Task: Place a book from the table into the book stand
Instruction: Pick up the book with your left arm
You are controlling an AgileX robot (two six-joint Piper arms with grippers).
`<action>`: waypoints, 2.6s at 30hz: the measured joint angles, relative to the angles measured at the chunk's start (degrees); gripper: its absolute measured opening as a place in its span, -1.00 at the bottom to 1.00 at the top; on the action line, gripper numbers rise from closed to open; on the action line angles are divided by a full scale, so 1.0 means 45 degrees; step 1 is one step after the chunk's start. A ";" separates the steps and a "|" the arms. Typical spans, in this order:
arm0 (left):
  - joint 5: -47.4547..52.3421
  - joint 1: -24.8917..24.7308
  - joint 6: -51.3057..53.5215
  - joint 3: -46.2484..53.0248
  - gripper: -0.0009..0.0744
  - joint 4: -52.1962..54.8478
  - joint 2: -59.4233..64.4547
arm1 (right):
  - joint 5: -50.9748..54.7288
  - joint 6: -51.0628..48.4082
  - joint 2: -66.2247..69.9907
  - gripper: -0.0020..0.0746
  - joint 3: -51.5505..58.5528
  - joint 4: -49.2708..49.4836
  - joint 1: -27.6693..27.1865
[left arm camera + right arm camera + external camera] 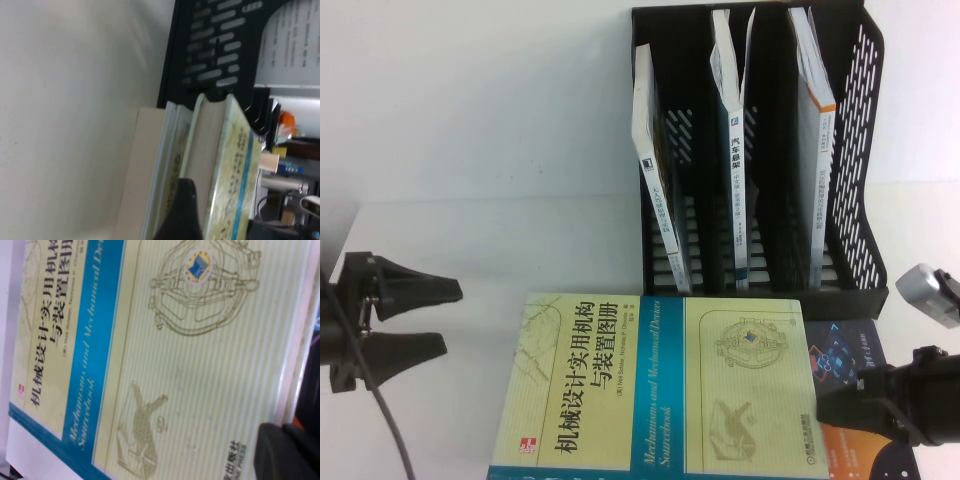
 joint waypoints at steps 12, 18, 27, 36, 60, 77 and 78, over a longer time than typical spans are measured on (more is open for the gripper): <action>0.0022 -0.2010 0.0676 -0.0056 0.53 0.0871 0.0793 | 0.0029 -0.0056 0.0008 -0.95 0.0000 0.0000 0.0000; 0.0022 -0.2099 0.0957 -0.0100 0.53 0.0795 0.1342 | 0.0029 -0.0056 0.0008 -0.95 0.0000 0.0000 0.0000; -0.0083 -0.2099 0.1047 -0.0100 0.52 0.0571 0.2619 | 0.0029 -0.0056 0.0008 -0.95 0.0000 0.0000 0.0000; -0.0083 -0.2099 0.0804 -0.0100 0.52 0.0317 0.2653 | 0.0029 -0.0056 0.0008 -0.95 0.0000 0.0000 0.0000; -0.0172 -0.4126 0.0670 -0.0105 0.15 -0.0037 0.2653 | 0.0486 -0.0232 0.0418 -0.95 -0.0081 0.0245 0.0000; -0.0363 -0.4246 0.0967 -0.0105 -0.24 -0.0019 0.0231 | 0.0536 -0.0587 0.0418 -0.95 -0.0081 0.0071 -0.0023; -0.0313 -0.4246 0.0883 -0.0105 -0.29 -0.0046 -0.0134 | 0.0571 -0.0587 0.0418 -0.95 -0.0081 0.0037 -0.0023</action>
